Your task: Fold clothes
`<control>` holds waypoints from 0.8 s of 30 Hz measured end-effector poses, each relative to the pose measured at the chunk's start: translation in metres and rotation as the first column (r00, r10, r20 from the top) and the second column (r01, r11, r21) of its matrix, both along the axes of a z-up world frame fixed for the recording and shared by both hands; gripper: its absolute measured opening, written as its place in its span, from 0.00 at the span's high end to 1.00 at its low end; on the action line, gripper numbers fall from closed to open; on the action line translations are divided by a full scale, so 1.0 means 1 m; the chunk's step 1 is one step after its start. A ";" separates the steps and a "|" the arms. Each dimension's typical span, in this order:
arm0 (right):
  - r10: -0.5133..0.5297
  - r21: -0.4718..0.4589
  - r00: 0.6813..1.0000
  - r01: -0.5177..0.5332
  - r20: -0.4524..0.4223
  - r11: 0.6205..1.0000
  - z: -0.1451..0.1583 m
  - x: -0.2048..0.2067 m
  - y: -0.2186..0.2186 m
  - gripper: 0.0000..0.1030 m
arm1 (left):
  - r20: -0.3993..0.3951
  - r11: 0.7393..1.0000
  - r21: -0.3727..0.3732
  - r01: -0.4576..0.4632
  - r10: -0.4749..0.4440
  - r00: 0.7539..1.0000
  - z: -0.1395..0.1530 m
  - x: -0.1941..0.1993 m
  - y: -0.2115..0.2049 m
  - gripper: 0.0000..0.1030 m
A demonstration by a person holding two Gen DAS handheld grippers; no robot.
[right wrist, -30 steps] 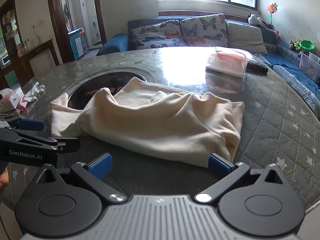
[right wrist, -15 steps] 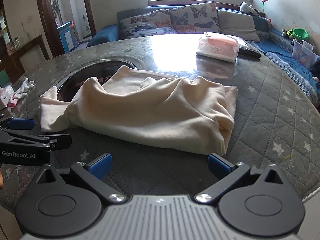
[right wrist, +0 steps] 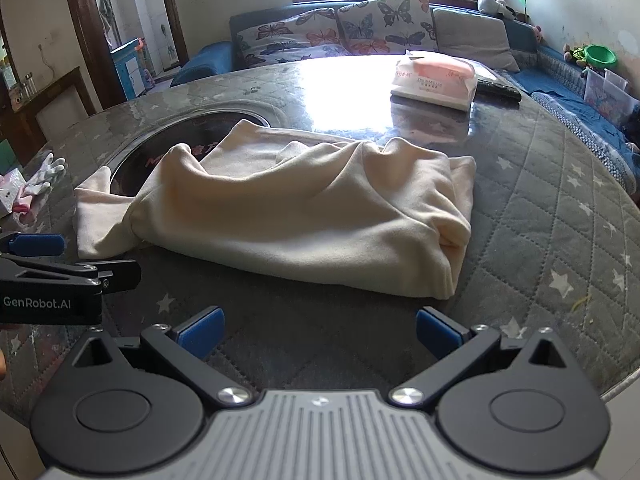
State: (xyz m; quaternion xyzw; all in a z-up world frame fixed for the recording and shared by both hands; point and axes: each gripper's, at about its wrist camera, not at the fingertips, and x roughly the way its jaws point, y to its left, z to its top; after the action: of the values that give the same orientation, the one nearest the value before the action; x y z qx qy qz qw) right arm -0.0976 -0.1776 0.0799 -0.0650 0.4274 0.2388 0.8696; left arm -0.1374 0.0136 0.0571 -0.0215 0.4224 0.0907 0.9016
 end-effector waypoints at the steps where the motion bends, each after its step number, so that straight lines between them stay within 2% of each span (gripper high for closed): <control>1: 0.000 0.000 1.000 0.000 -0.001 1.000 0.000 0.000 0.000 0.00 | -0.003 1.000 -0.002 -0.001 0.001 1.000 0.000 0.000 0.000 0.00; 21: 0.011 0.012 1.000 -0.011 -0.006 1.000 0.001 0.010 0.004 0.00 | -0.022 1.000 -0.012 -0.004 0.004 1.000 0.000 0.014 0.000 0.00; 24: 0.001 0.025 1.000 -0.001 -0.008 1.000 0.002 0.013 0.003 0.00 | -0.018 0.999 -0.032 -0.023 0.022 1.000 0.003 0.018 0.003 0.00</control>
State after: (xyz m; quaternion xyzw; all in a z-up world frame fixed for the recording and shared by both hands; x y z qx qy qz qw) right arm -0.0841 -0.1744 0.0815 -0.0533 0.4278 0.2448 0.8684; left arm -0.1192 0.0165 0.0597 -0.0398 0.4314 0.0943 0.8963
